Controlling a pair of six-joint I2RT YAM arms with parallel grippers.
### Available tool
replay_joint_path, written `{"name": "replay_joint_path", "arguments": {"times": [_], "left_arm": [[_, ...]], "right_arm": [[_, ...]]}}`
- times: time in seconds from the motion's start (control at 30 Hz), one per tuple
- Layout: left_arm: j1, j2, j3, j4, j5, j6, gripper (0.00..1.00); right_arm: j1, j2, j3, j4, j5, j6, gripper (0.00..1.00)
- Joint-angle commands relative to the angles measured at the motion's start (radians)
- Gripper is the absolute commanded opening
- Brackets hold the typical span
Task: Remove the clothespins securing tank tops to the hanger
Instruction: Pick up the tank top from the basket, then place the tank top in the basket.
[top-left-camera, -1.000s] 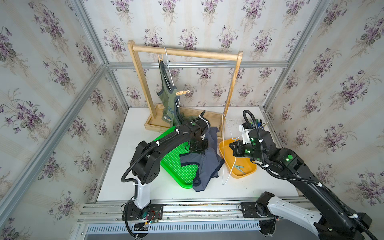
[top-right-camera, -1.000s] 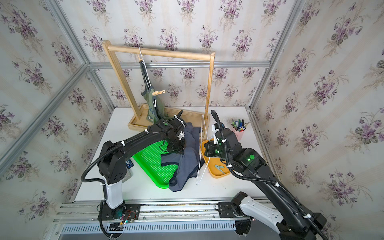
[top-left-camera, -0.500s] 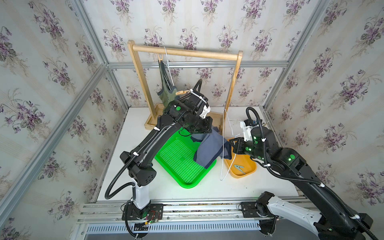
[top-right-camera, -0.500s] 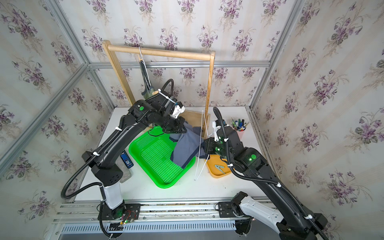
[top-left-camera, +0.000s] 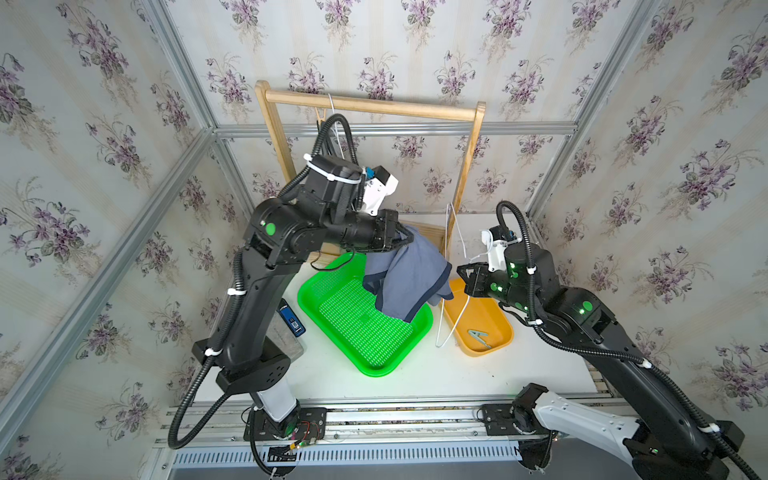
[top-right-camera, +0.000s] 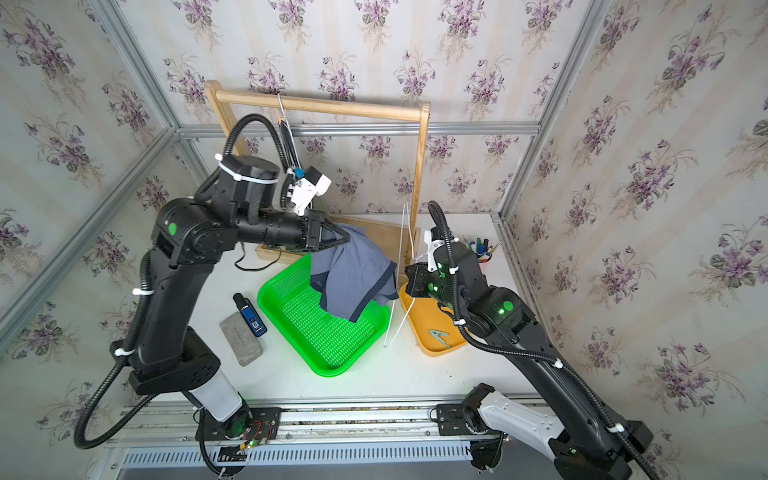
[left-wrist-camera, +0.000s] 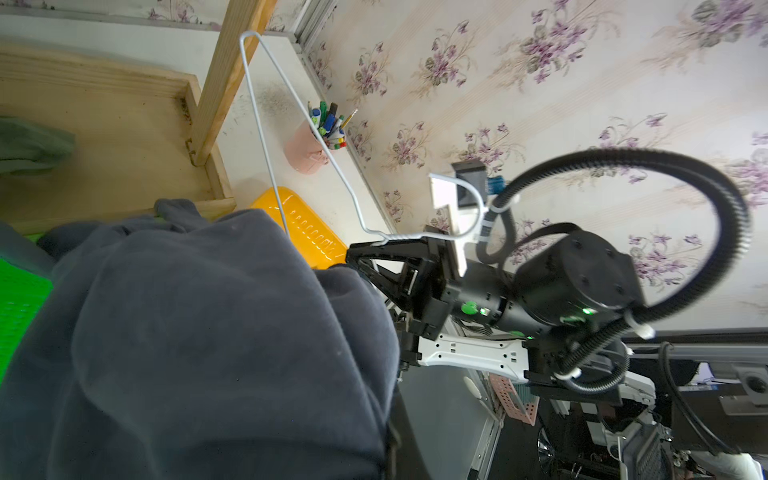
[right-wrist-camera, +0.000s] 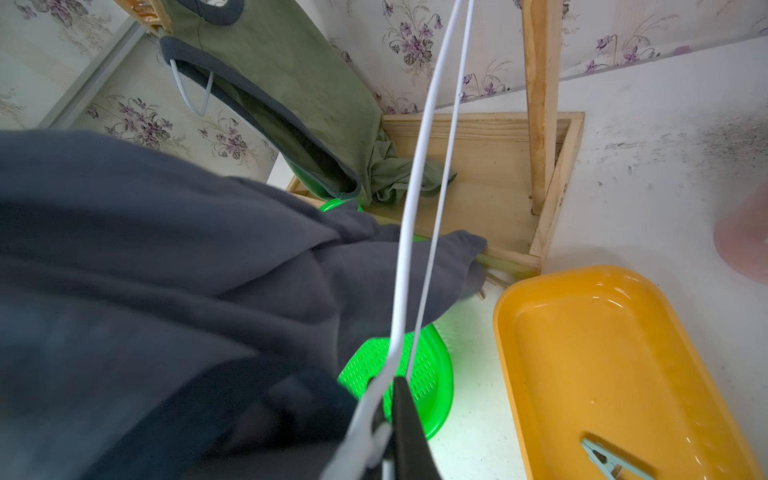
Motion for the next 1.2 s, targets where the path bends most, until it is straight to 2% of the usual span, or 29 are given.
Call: {"name": "replay_joint_path", "arguments": {"times": [0.0,0.1,0.27,0.47,0.77,0.87,0.97,1.0,1.1,1.17], "left_arm": [[0.017,-0.048,0.005,0.022,0.047,-0.048,0.01],[0.051,-0.094,0.006,0.059,0.07,-0.095,0.01],[0.161,-0.142,-0.005,0.111,0.131,-0.163,0.02],[0.227,-0.214,-0.264,0.115,0.115,-0.08,0.04],[0.239,-0.143,-0.379,0.184,0.099,-0.036,0.09],[0.24,-0.155,-0.509,0.244,0.078,-0.041,0.1],[0.242,-0.198,-0.689,0.254,0.007,-0.029,0.15],[0.247,-0.218,-0.765,0.254,-0.016,-0.03,0.22],[0.264,-0.258,-0.96,0.238,-0.057,-0.034,0.71],[0.272,-0.27,-1.048,0.231,-0.069,-0.044,0.9]], "right_arm": [[-0.001,0.032,0.03,0.031,-0.016,-0.018,0.0],[0.0,0.062,0.052,0.034,-0.033,-0.029,0.0],[-0.001,0.089,0.062,0.037,-0.054,-0.036,0.0],[-0.001,0.081,0.044,0.041,-0.069,-0.033,0.0],[0.005,0.078,0.07,-0.014,-0.055,-0.038,0.0],[0.018,0.108,0.134,-0.064,-0.027,-0.052,0.0],[0.022,0.172,0.24,-0.141,0.008,-0.073,0.0],[0.022,0.201,0.284,-0.168,0.015,-0.081,0.0],[0.022,0.304,0.433,-0.242,0.041,-0.1,0.0],[0.022,0.385,0.558,-0.3,0.072,-0.11,0.0]]}}
